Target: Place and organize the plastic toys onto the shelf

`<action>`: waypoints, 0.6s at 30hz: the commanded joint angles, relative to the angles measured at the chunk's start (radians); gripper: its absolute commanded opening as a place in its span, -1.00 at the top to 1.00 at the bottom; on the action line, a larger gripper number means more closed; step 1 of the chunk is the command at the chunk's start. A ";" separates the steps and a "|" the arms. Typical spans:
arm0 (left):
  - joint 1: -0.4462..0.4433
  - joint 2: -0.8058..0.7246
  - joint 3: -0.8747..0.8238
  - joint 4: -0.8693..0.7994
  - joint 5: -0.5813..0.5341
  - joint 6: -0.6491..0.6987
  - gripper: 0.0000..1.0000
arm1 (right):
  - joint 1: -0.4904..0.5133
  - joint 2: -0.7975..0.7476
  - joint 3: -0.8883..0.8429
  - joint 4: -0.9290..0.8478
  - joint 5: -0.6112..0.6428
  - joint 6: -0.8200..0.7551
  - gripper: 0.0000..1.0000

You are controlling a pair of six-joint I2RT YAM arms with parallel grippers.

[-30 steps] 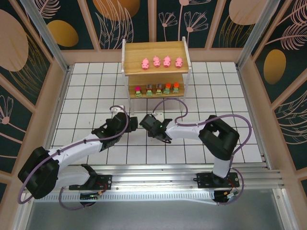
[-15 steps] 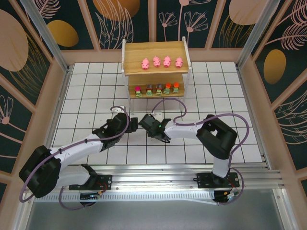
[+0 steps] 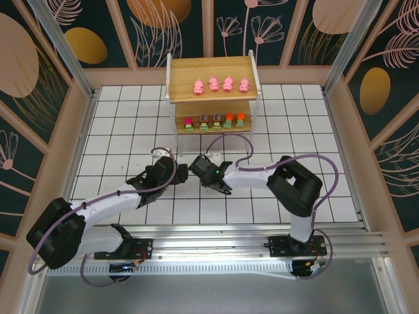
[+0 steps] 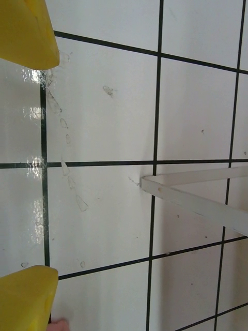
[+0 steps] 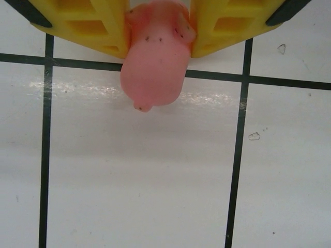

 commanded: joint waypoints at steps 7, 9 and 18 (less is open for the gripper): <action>0.008 0.040 -0.020 0.042 0.036 0.019 -0.94 | 0.011 -0.128 0.001 -0.071 0.072 -0.003 0.56; 0.008 0.040 -0.026 0.047 0.036 0.017 -0.94 | 0.016 -0.142 0.006 -0.086 0.080 -0.004 0.56; 0.008 0.046 -0.039 0.055 0.042 0.021 -0.95 | 0.039 -0.217 0.072 -0.174 0.119 -0.016 0.72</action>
